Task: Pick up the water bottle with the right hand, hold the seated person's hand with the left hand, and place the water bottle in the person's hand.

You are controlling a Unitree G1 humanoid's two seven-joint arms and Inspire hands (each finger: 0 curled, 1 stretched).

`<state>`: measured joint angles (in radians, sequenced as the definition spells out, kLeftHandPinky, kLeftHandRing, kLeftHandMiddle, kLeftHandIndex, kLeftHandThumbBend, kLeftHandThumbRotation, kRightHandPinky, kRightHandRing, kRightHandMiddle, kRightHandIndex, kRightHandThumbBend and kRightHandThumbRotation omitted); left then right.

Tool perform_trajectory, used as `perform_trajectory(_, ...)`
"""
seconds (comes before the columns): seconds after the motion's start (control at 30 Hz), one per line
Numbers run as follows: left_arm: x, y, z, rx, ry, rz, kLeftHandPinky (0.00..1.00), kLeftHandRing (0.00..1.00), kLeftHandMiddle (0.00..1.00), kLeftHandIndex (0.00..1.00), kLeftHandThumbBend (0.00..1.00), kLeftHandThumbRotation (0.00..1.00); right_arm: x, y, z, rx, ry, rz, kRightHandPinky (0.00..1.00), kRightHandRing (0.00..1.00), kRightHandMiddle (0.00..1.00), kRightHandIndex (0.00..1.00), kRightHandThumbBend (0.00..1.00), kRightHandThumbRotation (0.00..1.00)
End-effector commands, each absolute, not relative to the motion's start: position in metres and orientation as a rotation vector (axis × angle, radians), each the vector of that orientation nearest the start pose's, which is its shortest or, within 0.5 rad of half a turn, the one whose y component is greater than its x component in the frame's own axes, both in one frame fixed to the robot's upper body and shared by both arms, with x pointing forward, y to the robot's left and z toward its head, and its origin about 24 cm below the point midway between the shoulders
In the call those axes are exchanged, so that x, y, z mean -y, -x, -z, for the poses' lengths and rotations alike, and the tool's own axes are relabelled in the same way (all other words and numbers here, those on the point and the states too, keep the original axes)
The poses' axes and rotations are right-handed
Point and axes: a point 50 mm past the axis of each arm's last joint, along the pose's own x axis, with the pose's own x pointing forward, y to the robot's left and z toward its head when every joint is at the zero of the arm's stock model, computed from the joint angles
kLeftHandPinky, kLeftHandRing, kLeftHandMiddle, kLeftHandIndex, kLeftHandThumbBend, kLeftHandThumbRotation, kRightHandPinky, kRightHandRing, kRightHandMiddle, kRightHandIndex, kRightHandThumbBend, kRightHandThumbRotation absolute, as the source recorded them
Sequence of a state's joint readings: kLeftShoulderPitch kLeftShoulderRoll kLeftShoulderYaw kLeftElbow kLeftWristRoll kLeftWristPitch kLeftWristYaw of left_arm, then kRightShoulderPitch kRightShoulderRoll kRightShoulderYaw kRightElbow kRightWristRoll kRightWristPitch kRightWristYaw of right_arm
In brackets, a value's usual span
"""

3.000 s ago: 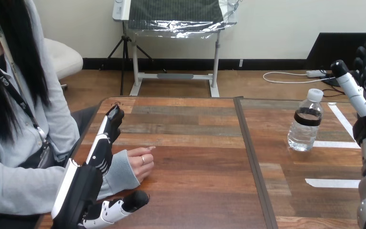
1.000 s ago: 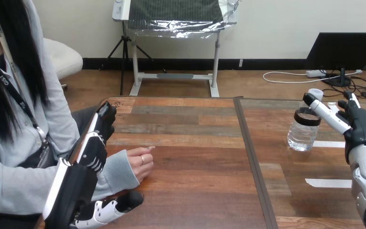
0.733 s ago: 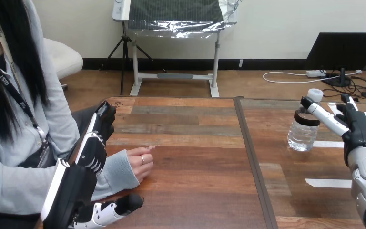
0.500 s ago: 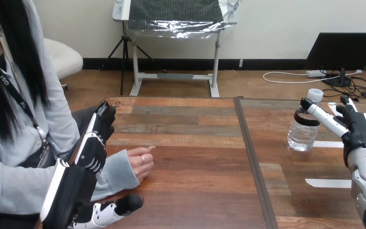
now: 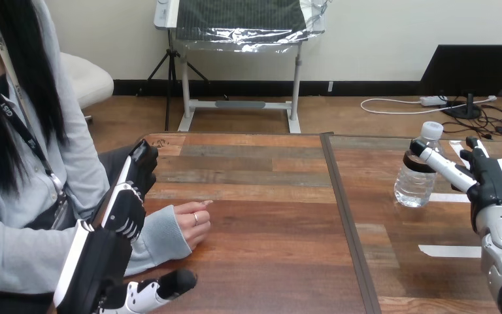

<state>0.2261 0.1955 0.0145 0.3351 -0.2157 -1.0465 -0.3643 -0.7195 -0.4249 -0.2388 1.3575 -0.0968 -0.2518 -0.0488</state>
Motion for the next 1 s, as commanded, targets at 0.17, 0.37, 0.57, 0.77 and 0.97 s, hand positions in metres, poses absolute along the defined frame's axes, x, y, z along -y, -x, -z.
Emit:
perform_trajectory(0.17, -0.1958, -0.1755, -0.0389, 0.573, -0.172, 0.222, 1.0, 1.0, 1.0, 1.0, 1.0, 0.58, 0.2757, -0.3544, -0.0458, -0.274, 0.301, 0.281, 0.92, 0.96, 0.99, 1.0, 1.0, 0.5)
perform_trajectory(0.37, -0.1948, -0.1746, -0.0396, 0.571, -0.166, 0.221, 1.0, 1.0, 1.0, 1.0, 1.0, 0.58, 0.2742, -0.3547, -0.0444, -0.296, 0.362, 0.275, 0.93, 0.96, 0.99, 1.0, 1.0, 0.51)
perform_trajectory(0.57, -0.1951, -0.1727, -0.0404, 0.579, -0.183, 0.223, 1.0, 1.0, 1.0, 1.0, 1.0, 0.57, 0.2729, -0.355, -0.0436, -0.305, 0.373, 0.273, 0.92, 0.95, 0.98, 1.0, 1.0, 0.53)
perform_trajectory(0.77, -0.1959, -0.1704, -0.0409, 0.579, -0.189, 0.228, 1.0, 1.0, 1.0, 1.0, 1.0, 0.58, 0.2715, -0.355, -0.0423, -0.316, 0.395, 0.27, 0.91, 0.95, 0.99, 1.0, 1.0, 0.57)
perform_trajectory(0.97, -0.1967, -0.1673, -0.0412, 0.579, -0.195, 0.23, 0.99, 1.0, 1.0, 1.0, 1.0, 0.58, 0.2701, -0.3555, -0.0419, -0.323, 0.397, 0.273, 0.91, 0.95, 0.99, 1.0, 1.0, 0.6)
